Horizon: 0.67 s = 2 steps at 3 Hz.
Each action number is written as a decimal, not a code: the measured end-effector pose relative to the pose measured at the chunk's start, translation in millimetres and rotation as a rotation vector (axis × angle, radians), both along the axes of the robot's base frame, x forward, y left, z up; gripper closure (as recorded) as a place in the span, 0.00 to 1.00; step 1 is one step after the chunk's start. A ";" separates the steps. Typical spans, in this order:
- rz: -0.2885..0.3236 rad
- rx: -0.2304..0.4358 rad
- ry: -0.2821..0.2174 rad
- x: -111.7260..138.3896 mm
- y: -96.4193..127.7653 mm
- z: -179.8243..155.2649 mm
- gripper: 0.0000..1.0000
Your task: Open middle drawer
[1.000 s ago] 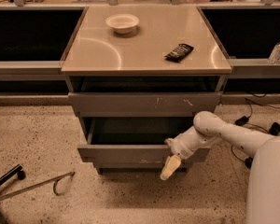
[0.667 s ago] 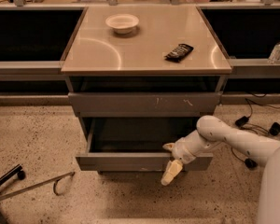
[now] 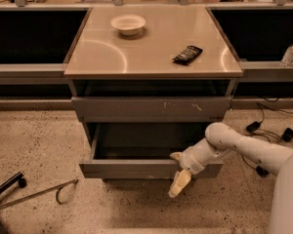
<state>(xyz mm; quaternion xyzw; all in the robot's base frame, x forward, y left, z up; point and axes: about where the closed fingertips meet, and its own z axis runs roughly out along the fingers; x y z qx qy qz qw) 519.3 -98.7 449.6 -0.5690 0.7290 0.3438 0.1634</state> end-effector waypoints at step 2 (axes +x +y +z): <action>-0.012 0.073 0.106 -82.4 0.7 33.5 0.00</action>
Offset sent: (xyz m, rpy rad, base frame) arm -0.1060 -0.0085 0.0388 0.1060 0.1345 -0.0383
